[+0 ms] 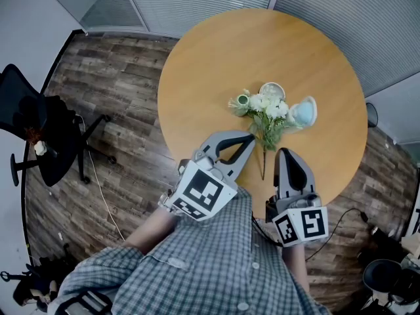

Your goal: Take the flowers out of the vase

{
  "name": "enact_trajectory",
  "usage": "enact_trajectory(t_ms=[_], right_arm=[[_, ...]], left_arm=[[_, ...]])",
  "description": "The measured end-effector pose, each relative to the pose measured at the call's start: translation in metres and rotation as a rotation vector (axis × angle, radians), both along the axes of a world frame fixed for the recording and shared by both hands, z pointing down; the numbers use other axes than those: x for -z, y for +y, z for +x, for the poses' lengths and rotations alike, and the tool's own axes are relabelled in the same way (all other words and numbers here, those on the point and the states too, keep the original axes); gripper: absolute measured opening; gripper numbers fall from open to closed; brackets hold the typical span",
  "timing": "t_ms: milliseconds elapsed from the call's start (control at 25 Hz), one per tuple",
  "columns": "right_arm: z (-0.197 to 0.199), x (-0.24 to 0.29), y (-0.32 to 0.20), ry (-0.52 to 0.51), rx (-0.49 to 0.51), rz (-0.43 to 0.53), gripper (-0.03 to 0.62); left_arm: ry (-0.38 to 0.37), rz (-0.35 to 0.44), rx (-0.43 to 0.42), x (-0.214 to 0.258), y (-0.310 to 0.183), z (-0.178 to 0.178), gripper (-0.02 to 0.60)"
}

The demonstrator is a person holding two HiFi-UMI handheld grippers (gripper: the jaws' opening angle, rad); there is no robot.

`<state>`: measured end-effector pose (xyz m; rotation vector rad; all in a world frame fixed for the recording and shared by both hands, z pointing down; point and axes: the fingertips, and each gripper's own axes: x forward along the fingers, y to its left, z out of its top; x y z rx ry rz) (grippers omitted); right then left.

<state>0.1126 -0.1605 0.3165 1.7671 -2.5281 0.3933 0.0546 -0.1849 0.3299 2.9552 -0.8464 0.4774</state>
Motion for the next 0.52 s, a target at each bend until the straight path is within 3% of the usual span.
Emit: enact_trajectory(t_ms=[520], right_arm=[[-0.0001, -0.0105, -0.0026, 0.017, 0.002, -0.026, 0.011]], left_arm=[[-0.001, -0.004, -0.002, -0.0037, -0.0032, 0.0005, 0.008]])
